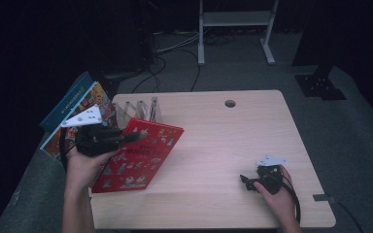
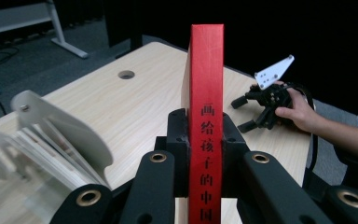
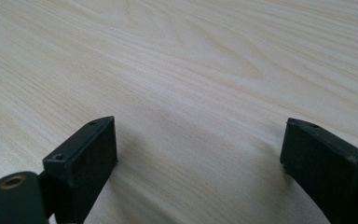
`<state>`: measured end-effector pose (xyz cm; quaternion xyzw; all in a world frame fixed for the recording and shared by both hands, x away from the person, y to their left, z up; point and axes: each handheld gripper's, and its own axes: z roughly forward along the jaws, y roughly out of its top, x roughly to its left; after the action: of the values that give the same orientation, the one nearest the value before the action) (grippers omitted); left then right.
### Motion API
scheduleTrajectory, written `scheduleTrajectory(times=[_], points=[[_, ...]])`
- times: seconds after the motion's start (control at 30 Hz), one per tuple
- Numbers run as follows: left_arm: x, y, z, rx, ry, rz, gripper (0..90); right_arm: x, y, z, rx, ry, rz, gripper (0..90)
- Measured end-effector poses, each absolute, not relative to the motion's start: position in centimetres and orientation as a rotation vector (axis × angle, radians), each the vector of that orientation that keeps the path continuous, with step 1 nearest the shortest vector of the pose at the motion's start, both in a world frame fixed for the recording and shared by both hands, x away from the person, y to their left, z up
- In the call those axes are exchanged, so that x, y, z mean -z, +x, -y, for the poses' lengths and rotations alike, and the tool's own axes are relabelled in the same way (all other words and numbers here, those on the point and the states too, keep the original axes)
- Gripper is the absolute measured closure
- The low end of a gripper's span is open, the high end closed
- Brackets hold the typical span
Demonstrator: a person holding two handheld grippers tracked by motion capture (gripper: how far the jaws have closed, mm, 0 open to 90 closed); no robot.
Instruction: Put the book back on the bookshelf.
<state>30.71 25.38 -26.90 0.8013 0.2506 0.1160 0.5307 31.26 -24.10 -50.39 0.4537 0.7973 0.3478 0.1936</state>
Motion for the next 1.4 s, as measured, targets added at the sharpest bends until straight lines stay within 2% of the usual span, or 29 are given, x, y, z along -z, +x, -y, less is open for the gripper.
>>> scheduleTrajectory(times=[0.4, 0.67, 1.0, 1.4], points=[[26.2, 29.5, -29.8, -0.328, 1.848, -0.669, 79.6, 50.4, 31.3, 24.1, -0.975, 1.272, -2.237, 9.9], [25.8, 28.9, -32.2, -0.413, 1.806, -0.752, 79.6, 50.4, 31.3, 24.1, -0.977, 1.275, -2.235, 9.9], [26.3, 29.8, -32.1, -0.555, 1.796, -0.896, 79.6, 50.4, 31.3, 24.1, -0.975, 1.274, -2.235, 9.9], [27.6, 32.3, -31.5, -0.677, 1.685, -1.034, 79.5, 50.4, 31.3, 24.1, -0.975, 1.275, -2.234, 9.9]])
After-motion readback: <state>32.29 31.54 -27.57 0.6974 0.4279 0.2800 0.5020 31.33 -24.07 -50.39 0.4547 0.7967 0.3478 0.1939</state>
